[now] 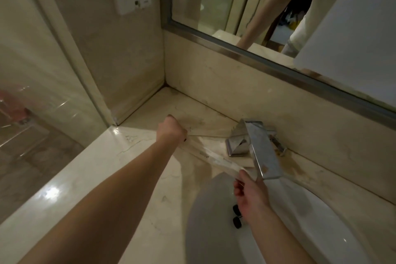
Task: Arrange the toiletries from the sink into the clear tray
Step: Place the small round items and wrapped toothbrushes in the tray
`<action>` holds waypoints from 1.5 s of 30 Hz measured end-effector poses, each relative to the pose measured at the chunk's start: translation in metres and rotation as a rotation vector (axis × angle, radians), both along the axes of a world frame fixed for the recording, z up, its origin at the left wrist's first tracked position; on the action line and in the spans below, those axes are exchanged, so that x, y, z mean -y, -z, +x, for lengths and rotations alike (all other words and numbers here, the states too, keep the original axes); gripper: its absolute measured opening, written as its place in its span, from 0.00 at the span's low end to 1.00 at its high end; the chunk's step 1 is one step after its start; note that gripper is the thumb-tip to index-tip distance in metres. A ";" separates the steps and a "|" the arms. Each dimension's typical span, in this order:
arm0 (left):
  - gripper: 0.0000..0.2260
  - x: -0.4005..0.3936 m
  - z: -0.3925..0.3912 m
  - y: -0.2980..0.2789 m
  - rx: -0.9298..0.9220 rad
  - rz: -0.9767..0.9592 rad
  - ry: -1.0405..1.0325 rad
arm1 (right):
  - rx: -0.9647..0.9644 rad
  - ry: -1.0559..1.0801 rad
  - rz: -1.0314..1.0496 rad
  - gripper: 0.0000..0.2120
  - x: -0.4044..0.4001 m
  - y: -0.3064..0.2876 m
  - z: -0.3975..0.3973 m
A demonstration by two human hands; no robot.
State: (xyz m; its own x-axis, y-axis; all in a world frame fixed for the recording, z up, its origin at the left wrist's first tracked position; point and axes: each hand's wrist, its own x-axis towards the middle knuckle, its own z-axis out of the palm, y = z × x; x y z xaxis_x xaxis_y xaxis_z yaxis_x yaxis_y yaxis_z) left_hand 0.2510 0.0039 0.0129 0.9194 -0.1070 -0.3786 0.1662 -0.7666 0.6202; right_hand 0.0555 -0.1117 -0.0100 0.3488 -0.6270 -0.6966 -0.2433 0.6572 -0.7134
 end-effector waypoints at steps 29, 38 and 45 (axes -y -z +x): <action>0.17 -0.123 -0.240 -0.083 -0.369 -1.063 -0.253 | 0.407 0.142 0.236 0.11 0.004 -0.089 -0.245; 0.08 -0.077 -0.358 -0.081 -0.430 -0.926 0.087 | 0.329 0.098 -0.093 0.13 0.032 -0.093 -0.378; 0.11 -0.029 -0.420 -0.082 -0.529 -0.901 0.170 | 0.399 0.187 -0.139 0.12 0.056 -0.098 -0.469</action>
